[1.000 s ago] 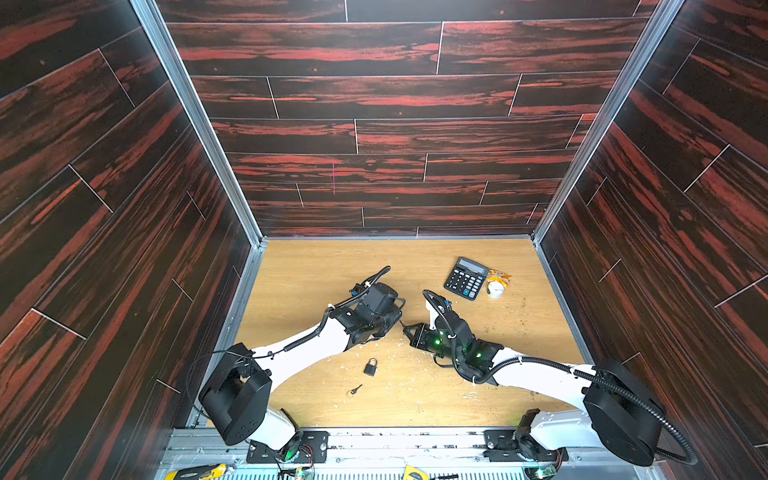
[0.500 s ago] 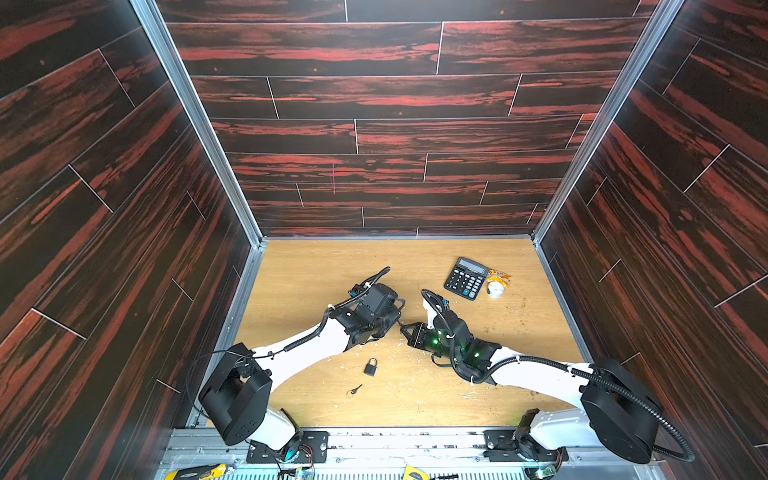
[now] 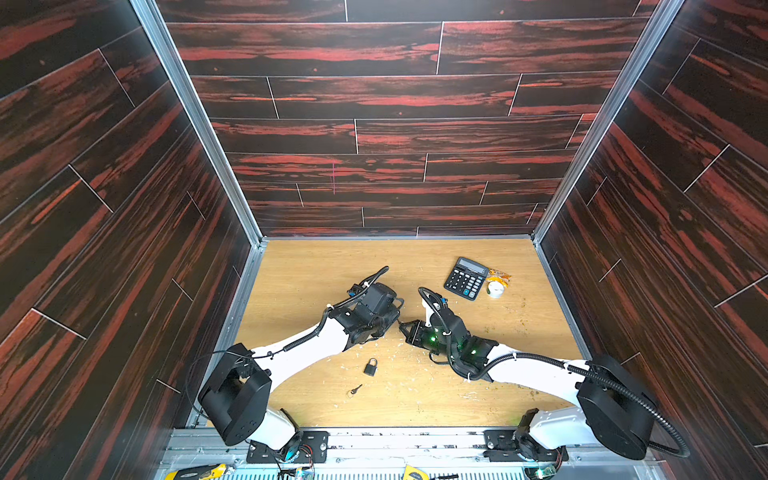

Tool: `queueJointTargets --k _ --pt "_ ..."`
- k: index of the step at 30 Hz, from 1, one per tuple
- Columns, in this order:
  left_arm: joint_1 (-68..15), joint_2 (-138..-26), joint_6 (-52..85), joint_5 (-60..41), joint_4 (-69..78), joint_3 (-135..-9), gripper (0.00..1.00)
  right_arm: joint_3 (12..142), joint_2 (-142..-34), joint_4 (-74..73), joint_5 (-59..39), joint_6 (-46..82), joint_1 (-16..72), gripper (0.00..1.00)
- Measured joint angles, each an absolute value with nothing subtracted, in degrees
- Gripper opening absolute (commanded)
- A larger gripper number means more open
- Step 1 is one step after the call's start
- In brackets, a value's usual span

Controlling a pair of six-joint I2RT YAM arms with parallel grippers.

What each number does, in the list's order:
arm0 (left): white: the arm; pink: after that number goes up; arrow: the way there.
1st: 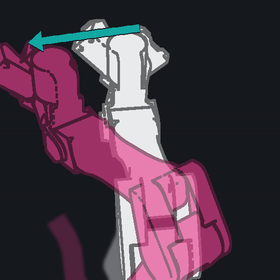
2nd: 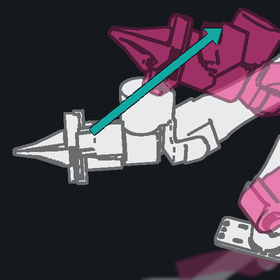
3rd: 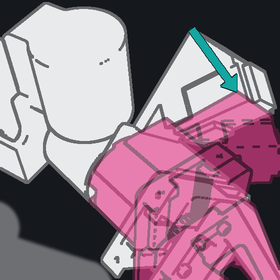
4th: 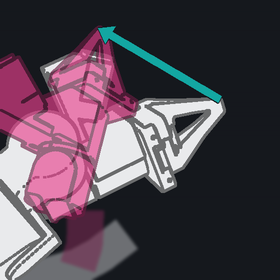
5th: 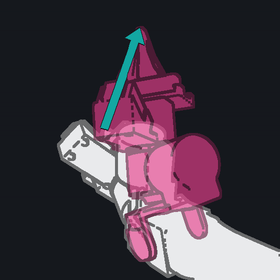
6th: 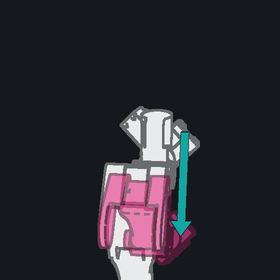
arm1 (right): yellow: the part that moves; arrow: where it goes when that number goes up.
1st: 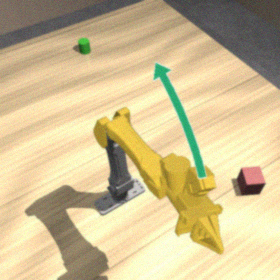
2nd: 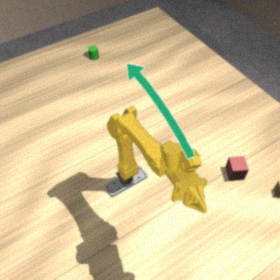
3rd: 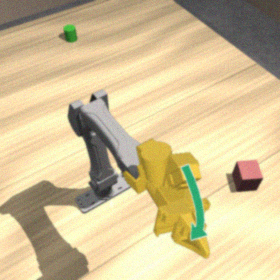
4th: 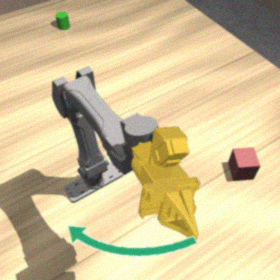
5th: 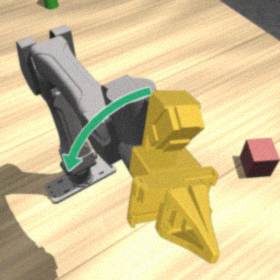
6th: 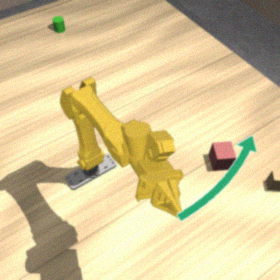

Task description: Unlock with the key

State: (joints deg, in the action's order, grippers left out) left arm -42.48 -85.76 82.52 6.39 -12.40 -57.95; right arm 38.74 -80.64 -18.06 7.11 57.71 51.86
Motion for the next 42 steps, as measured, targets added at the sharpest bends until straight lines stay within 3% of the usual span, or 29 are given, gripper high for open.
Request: queueJointTargets --k 42 --pt "-42.26 -85.76 82.54 6.59 -13.21 -57.95 0.0 39.72 -81.38 -18.61 6.92 58.06 52.29 0.0"
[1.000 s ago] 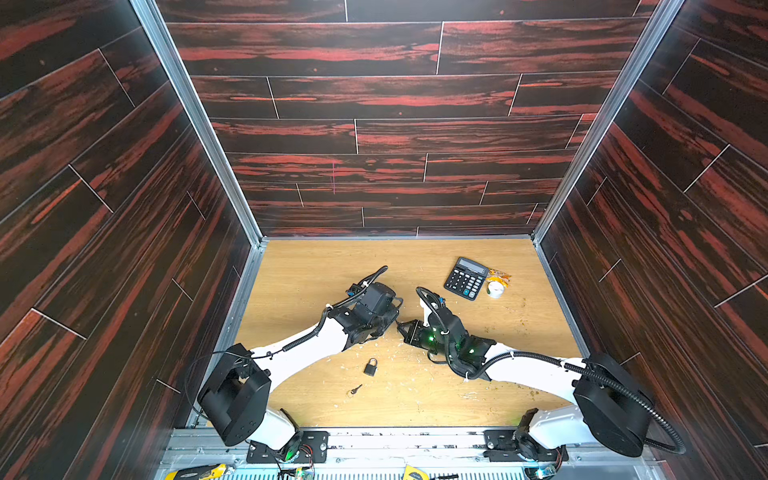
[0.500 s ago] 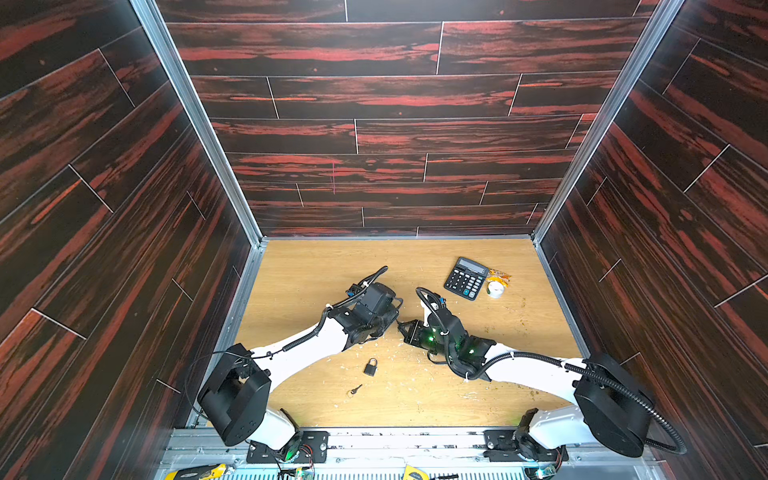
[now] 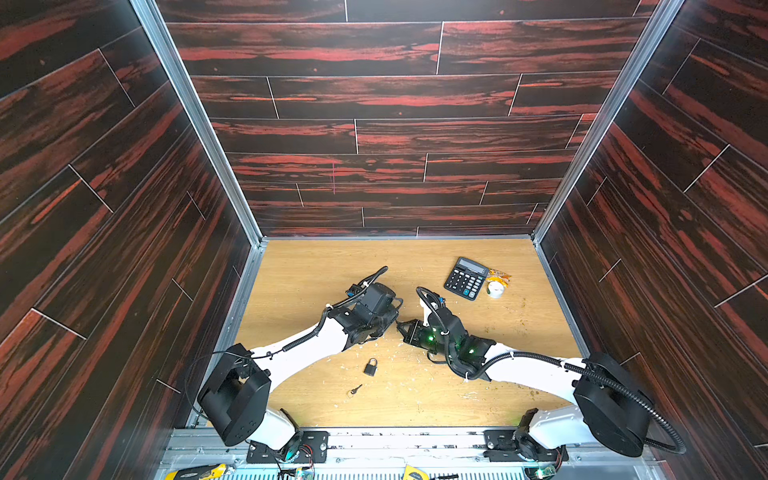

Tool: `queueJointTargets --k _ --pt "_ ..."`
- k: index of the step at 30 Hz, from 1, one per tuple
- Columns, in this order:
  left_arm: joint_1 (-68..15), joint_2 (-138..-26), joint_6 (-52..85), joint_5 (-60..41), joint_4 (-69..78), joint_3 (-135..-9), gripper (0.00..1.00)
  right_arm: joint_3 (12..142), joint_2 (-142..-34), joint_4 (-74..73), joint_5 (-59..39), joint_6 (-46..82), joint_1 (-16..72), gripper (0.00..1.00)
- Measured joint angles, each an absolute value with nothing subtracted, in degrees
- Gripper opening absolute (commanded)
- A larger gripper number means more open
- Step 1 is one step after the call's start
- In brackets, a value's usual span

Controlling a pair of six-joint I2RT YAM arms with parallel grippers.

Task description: Unlock with the key

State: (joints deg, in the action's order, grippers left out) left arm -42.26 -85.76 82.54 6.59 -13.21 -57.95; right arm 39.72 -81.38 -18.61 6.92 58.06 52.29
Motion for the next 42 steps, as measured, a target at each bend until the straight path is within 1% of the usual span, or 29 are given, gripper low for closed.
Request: queueJointTargets --k 10,20,30,42 --pt "-42.41 -85.76 82.96 6.87 -12.86 -57.95 0.0 40.93 -81.47 -16.53 7.9 58.3 52.42 0.0" --pt "-43.44 -85.65 80.99 8.86 -15.05 -58.46 0.0 40.88 -81.41 -16.62 4.73 61.12 51.64 0.0" --pt "-43.51 -83.81 78.87 8.6 -20.93 -58.63 0.0 40.86 -81.43 -16.84 2.59 62.46 52.12 0.0" --pt "-42.26 -82.76 80.49 7.4 -27.9 -60.53 0.0 40.86 -82.41 -19.09 5.98 65.98 56.14 0.0"
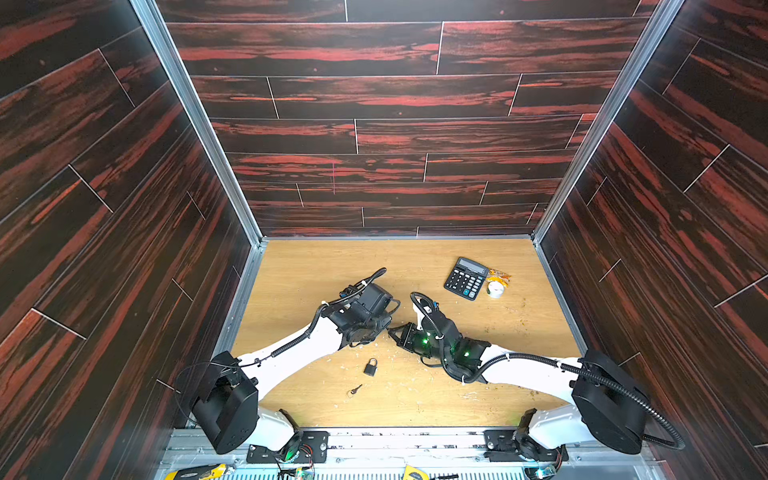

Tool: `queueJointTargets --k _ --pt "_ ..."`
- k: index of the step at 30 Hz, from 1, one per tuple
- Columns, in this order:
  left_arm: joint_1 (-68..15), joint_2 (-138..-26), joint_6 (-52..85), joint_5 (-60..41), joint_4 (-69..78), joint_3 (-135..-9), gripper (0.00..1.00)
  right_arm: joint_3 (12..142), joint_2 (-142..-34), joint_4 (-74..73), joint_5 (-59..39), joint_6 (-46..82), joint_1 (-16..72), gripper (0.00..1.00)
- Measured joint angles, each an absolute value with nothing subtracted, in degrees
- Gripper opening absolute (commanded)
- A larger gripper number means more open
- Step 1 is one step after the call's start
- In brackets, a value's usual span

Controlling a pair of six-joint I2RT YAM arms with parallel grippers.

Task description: Unlock with the key

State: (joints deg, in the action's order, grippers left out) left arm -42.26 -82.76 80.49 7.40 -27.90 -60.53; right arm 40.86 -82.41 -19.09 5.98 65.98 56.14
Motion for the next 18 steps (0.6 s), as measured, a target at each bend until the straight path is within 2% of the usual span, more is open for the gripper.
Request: queueJointTargets --k 18 --pt "-41.95 -82.76 89.56 6.15 -26.76 -60.42 0.0 43.44 -82.85 -14.76 17.85 64.9 60.86 0.0"
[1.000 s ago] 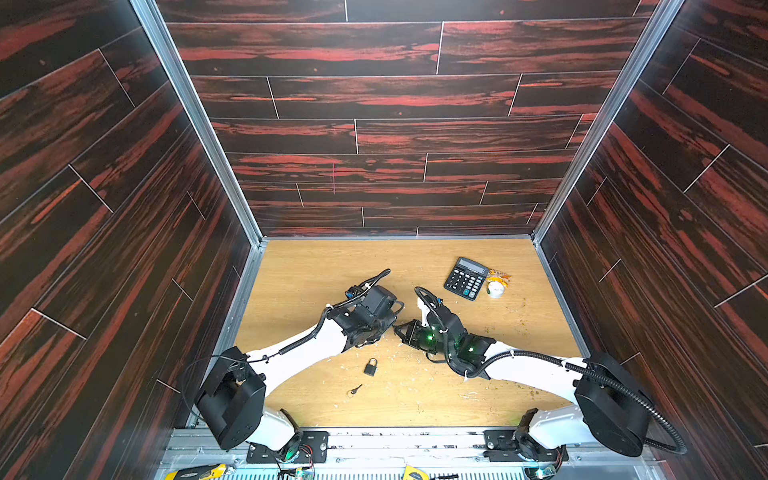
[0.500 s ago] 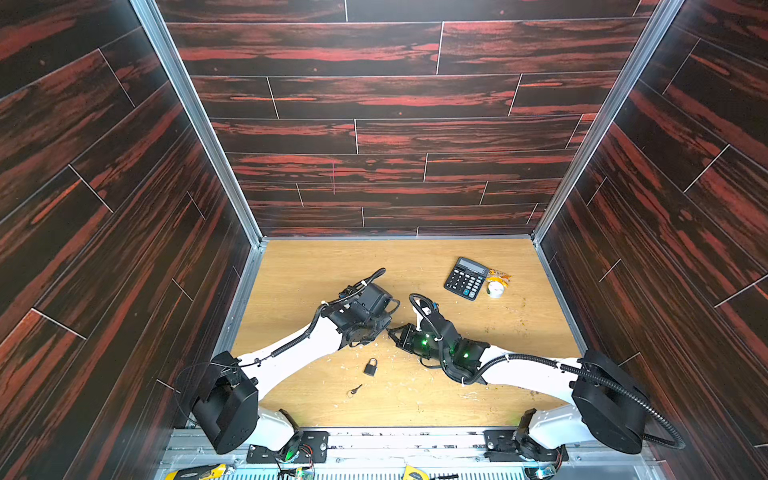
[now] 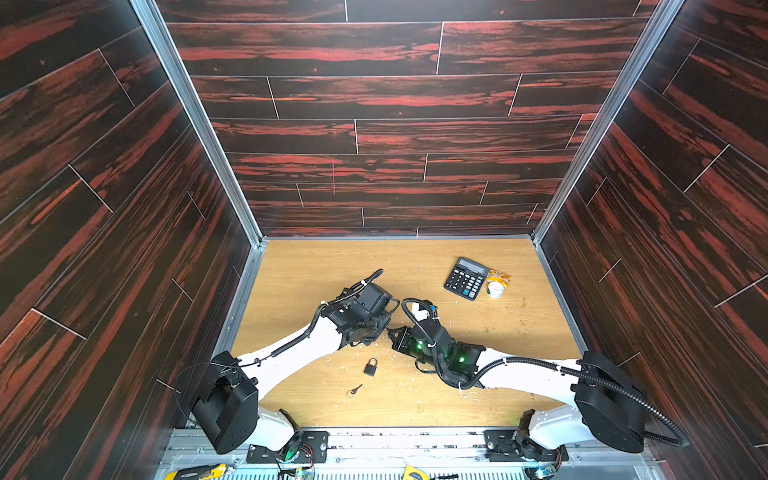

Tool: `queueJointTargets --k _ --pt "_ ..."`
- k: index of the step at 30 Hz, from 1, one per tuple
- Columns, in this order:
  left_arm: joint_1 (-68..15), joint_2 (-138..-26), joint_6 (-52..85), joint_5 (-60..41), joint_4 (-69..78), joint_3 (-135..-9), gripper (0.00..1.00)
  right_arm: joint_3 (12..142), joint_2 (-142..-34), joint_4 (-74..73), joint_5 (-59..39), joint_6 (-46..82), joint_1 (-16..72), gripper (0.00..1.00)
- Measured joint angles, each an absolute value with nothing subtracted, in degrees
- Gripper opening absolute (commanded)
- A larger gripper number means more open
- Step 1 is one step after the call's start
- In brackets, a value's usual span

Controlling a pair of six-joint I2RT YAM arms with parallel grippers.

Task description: Unlock with the key

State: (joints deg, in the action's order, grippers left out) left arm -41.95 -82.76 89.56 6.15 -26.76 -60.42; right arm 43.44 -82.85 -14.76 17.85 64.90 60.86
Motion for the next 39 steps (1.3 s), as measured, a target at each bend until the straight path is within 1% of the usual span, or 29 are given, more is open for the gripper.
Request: queueJointTargets --k 11,17,22,31,39 --pt "-42.35 -79.9 93.69 6.85 -22.72 -57.01 0.0 44.84 -84.12 -15.03 19.14 60.6 61.01 0.0" --pt "-42.81 -79.72 94.72 7.22 -21.52 -57.01 0.0 45.69 -84.14 -14.28 21.56 57.36 61.1 0.0" --pt "-43.55 -79.33 95.26 7.14 -20.86 -57.01 0.0 45.69 -84.16 -15.68 21.61 54.17 60.73 0.0" --pt "-43.55 -79.02 96.92 7.33 -19.81 -56.99 0.0 46.59 -84.25 -14.63 23.24 52.62 60.75 0.0" --pt "-43.4 -78.02 98.06 8.71 -19.09 -56.99 0.0 45.23 -84.23 -19.97 19.75 53.34 59.0 0.0"
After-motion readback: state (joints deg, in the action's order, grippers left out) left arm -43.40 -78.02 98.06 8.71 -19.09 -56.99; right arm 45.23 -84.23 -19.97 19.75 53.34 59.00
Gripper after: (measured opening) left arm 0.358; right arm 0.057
